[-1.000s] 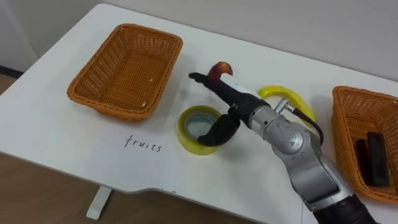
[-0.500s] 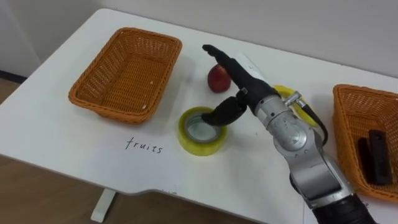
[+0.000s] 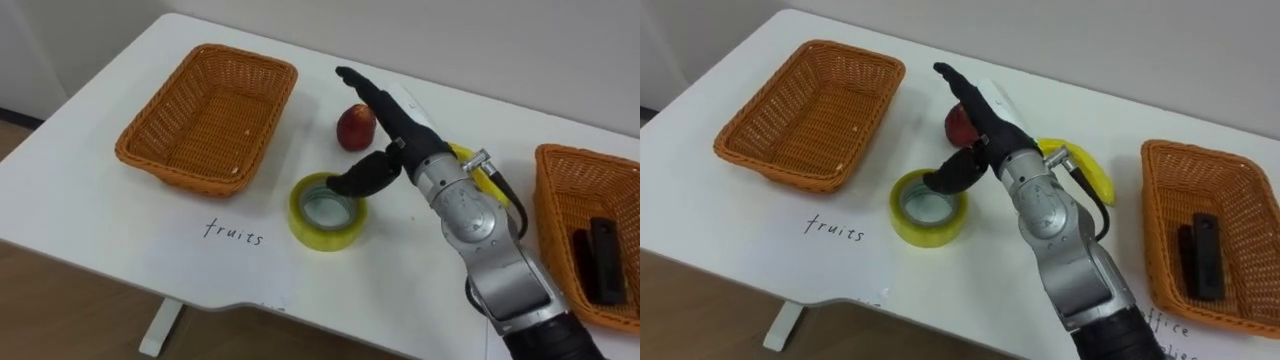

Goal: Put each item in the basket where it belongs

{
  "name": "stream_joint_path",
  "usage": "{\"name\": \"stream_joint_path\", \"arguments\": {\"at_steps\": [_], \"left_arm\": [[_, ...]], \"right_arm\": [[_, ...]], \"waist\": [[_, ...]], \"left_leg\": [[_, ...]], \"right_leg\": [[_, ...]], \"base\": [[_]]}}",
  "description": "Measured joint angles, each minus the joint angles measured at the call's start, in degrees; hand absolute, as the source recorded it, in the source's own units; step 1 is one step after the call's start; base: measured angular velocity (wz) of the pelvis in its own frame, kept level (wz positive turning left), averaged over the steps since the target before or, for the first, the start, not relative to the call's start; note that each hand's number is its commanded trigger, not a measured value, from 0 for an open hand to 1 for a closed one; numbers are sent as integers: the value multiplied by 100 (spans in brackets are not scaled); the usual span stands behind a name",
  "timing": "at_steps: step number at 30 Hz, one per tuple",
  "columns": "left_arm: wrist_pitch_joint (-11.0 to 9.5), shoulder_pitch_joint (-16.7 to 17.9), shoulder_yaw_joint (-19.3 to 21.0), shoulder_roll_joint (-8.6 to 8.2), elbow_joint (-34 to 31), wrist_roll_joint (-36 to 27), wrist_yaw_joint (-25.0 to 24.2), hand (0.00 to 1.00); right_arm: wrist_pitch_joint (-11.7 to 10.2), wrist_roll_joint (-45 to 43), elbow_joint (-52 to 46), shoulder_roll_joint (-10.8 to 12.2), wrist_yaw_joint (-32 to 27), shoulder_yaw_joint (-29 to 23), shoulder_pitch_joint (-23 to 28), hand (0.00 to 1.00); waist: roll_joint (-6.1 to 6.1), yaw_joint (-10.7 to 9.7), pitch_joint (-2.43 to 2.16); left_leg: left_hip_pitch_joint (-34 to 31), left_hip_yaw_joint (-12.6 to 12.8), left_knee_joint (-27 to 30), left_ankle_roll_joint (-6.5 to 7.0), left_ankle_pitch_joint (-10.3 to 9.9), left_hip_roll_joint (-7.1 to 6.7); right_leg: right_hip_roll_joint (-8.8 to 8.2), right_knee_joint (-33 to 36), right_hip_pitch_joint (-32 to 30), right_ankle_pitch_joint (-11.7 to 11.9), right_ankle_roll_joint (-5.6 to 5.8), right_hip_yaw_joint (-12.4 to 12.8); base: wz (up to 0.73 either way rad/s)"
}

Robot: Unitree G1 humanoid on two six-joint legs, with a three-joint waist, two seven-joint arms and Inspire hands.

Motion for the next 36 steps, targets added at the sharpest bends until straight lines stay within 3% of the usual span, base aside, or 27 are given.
{"name": "stream_joint_path", "arguments": {"at_steps": [8, 26, 36], "left_arm": [[29, 27, -3, 0, 1, 5, -32, 0], [40, -10, -3, 3, 114, 25, -73, 0], [57, -205, -1, -2, 210, 50, -94, 0]], "right_arm": [[0, -14, 378, 0, -80, 4, -1, 0], [-26, -141, 733, 2, -178, 332, -77, 0], [-29, -282, 770, 29, -165, 500, -185, 0]], "waist": [[-35, 23, -3], [60, 57, 50], [90, 213, 19]], "left_leg": [[-103, -39, 63, 0, 1, -5], [-213, -145, 145, 1, 2, -29], [-286, -127, 169, -1, 3, -30]], "right_leg": [[-4, -2, -95, 0, 0, -11], [-31, 1, -116, -1, 1, -127], [-35, 1, -182, 0, 1, -151]], "base": [[0], [3], [0]]}}
